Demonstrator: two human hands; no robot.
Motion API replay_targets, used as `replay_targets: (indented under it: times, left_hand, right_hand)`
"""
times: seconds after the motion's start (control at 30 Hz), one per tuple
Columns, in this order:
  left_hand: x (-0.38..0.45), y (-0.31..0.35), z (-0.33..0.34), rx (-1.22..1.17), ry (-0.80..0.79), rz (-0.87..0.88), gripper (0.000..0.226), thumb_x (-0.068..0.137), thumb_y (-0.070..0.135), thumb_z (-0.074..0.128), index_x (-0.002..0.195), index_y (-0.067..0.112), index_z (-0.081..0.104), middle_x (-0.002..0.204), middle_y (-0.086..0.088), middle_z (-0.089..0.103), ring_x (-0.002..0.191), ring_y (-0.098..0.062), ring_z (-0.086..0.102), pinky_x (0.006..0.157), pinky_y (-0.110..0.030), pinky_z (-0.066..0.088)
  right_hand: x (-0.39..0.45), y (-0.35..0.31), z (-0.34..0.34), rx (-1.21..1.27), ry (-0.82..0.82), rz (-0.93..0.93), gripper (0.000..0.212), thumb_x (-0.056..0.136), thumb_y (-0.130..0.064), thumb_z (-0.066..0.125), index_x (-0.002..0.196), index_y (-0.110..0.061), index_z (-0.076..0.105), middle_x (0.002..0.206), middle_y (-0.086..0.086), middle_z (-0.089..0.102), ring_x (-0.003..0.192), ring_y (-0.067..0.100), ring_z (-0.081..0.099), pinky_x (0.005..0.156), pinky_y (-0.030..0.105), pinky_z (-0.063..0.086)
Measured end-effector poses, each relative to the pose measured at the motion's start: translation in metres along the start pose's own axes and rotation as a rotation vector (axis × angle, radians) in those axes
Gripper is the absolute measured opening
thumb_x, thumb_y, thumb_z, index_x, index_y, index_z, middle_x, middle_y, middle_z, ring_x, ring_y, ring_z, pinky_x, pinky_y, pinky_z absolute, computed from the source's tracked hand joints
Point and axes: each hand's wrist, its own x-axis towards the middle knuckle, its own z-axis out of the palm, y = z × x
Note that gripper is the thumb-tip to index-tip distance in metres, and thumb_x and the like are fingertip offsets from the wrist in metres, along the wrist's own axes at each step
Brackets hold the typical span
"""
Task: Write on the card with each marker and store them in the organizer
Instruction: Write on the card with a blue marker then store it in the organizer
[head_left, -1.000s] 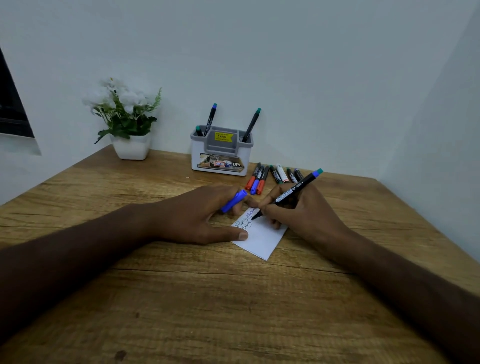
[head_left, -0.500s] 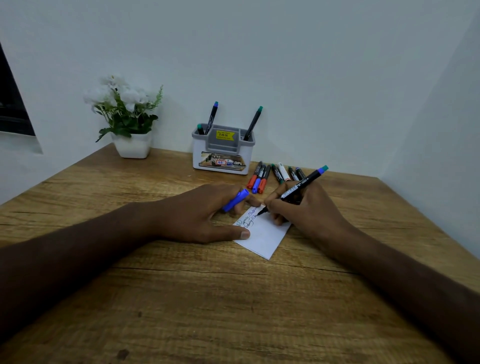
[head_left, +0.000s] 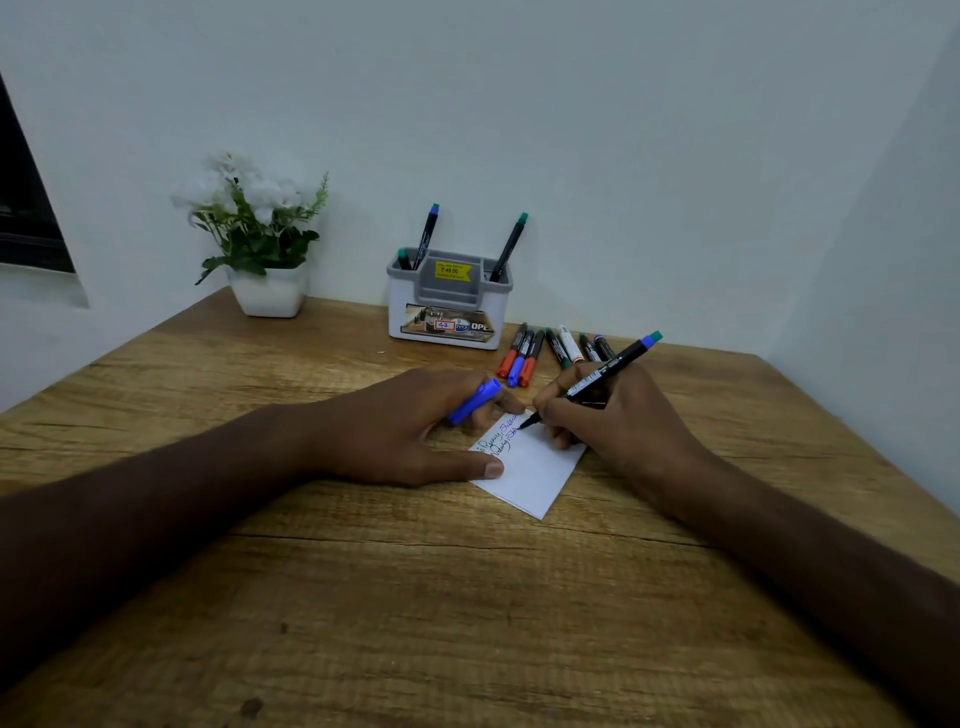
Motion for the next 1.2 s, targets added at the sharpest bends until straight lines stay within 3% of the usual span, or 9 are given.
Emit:
replay_targets:
  times: [0.23,0.4,0.47,0.57,0.67,0.73,0.83,1.0,1.2]
  left_hand:
    - [0.0001,0.0003,-0.0001,0.006,-0.004,-0.012,0.033,0.086,0.073,0.060,0.097,0.045,0.045,0.101,0.022,0.052,0.093,-0.003,0.052,0.083,-0.028,0.048]
    - [0.0008,0.0017,-0.0005,0.034,-0.014,-0.035,0.050,0.084,0.074,0.056,0.114,0.035,0.052,0.107,0.016,0.055,0.096,-0.005,0.053,0.084,-0.028,0.048]
    - [0.0003,0.0027,-0.0008,0.028,-0.010,-0.029,0.041,0.085,0.074,0.057,0.107,0.041,0.049,0.104,0.019,0.054,0.095,-0.004,0.053,0.084,-0.027,0.048]
    - [-0.0006,0.0018,-0.0012,0.026,-0.017,-0.038,0.045,0.085,0.074,0.057,0.113,0.039,0.051,0.110,0.016,0.056,0.099,-0.005,0.054,0.090,-0.033,0.050]
    - [-0.0003,0.0025,-0.0014,0.029,-0.028,-0.032,0.050,0.085,0.073,0.058,0.123,0.042,0.048,0.118,0.021,0.054,0.104,-0.001,0.052,0.092,-0.027,0.046]
    - [0.0002,0.0017,-0.0012,0.041,-0.024,-0.027,0.045,0.086,0.073,0.058,0.118,0.045,0.046,0.112,0.026,0.052,0.103,0.002,0.051,0.089,-0.025,0.043]
    - [0.0004,-0.0012,-0.0006,0.053,-0.002,-0.025,0.038,0.086,0.080,0.056,0.101,0.046,0.045,0.106,0.020,0.055,0.099,-0.004,0.055,0.089,-0.035,0.051]
    - [-0.0007,0.0004,-0.0006,0.039,-0.010,-0.031,0.070,0.078,0.087,0.049,0.121,0.032,0.055,0.111,0.012,0.060,0.102,-0.011,0.058,0.092,-0.044,0.053]
    - [-0.0027,0.0020,-0.0011,0.029,0.004,-0.031,0.066,0.080,0.085,0.051,0.117,0.030,0.057,0.106,0.011,0.061,0.098,-0.012,0.059,0.089,-0.045,0.053]
  right_hand:
    - [0.0005,-0.0001,0.0000,-0.008,0.014,0.005,0.004,0.091,-0.010,0.075,0.090,-0.006,0.077,0.074,0.009,0.080,0.069,0.019,0.077,0.076,0.038,0.066]
    - [-0.0001,-0.0002,0.0008,0.012,0.008,0.021,0.003,0.093,-0.012,0.077,0.094,-0.009,0.077,0.076,0.008,0.080,0.072,0.021,0.078,0.077,0.036,0.066]
    - [0.0009,0.0006,0.0005,0.014,0.016,0.023,0.003,0.092,-0.010,0.076,0.093,-0.008,0.077,0.074,0.008,0.080,0.070,0.020,0.077,0.077,0.037,0.066]
    - [0.0020,0.0010,0.0001,-0.001,0.027,0.016,0.004,0.092,-0.011,0.076,0.092,-0.007,0.077,0.074,0.008,0.080,0.070,0.021,0.077,0.079,0.040,0.066]
    - [0.0017,0.0011,-0.0004,0.025,0.023,0.022,0.003,0.092,-0.009,0.076,0.094,-0.006,0.077,0.075,0.010,0.080,0.070,0.020,0.077,0.078,0.038,0.066]
    - [0.0022,0.0019,-0.0004,0.033,0.032,0.027,0.004,0.092,-0.008,0.076,0.094,-0.006,0.077,0.076,0.011,0.080,0.070,0.021,0.077,0.078,0.039,0.066]
    - [0.0033,0.0031,-0.0002,0.024,0.035,0.026,0.005,0.091,-0.010,0.077,0.095,-0.006,0.077,0.077,0.011,0.080,0.072,0.022,0.078,0.079,0.040,0.066]
    - [0.0037,0.0041,-0.0005,0.020,0.049,0.032,0.006,0.093,-0.011,0.077,0.091,-0.005,0.079,0.076,0.011,0.080,0.071,0.023,0.078,0.081,0.043,0.066]
    - [0.0048,0.0048,0.0006,0.020,0.065,0.035,0.008,0.093,-0.011,0.076,0.088,-0.005,0.079,0.076,0.011,0.080,0.072,0.024,0.078,0.087,0.052,0.066]
